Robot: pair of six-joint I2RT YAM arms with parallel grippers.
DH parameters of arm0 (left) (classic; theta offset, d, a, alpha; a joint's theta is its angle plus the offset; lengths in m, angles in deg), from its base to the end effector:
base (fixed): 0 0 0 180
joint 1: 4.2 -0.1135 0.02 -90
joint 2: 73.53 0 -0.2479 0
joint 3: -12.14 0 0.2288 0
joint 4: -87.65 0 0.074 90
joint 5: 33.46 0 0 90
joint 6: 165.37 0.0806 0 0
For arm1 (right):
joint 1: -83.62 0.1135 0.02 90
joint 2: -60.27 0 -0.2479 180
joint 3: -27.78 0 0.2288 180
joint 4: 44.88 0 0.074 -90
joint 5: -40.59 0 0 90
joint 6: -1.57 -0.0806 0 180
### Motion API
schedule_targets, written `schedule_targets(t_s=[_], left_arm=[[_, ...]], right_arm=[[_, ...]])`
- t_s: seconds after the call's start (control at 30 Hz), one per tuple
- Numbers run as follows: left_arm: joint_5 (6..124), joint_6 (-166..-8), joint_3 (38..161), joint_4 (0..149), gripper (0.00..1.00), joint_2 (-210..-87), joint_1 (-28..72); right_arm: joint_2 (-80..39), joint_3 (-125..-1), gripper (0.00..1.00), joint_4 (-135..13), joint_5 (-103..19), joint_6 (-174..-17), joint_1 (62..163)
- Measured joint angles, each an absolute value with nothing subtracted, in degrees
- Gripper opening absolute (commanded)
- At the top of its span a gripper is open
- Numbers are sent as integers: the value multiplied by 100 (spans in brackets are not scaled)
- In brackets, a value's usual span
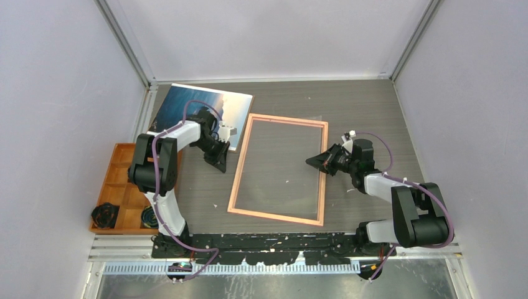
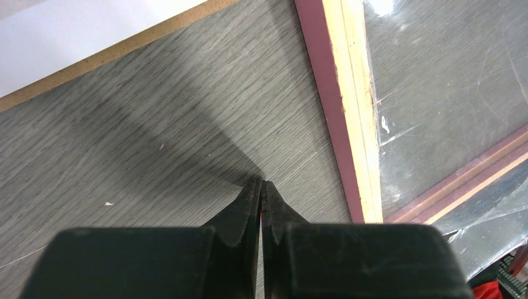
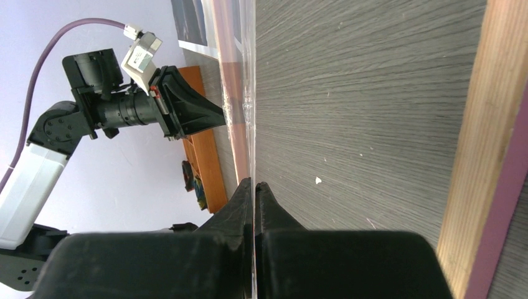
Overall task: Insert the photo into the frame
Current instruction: Place the photo frame item in the photo frame.
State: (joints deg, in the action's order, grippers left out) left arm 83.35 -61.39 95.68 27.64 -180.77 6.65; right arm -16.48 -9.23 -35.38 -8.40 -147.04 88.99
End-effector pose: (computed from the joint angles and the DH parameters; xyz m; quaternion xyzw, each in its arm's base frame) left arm 0.3064 -0.0957 0.1132 0.2212 0.9458 -0.2299 0.0597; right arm 0.2495 0.0766 0.1406 0.2079 0.8042 0.5048 0.2349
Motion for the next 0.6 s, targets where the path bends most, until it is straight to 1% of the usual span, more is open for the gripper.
schedule_targets(t_s=[0.6], left_arm=[[8335,-6139,9568,2773,4,-18077,807]], right_arm=[[-1891,-912,1,-3531,-687,-14544,8632]])
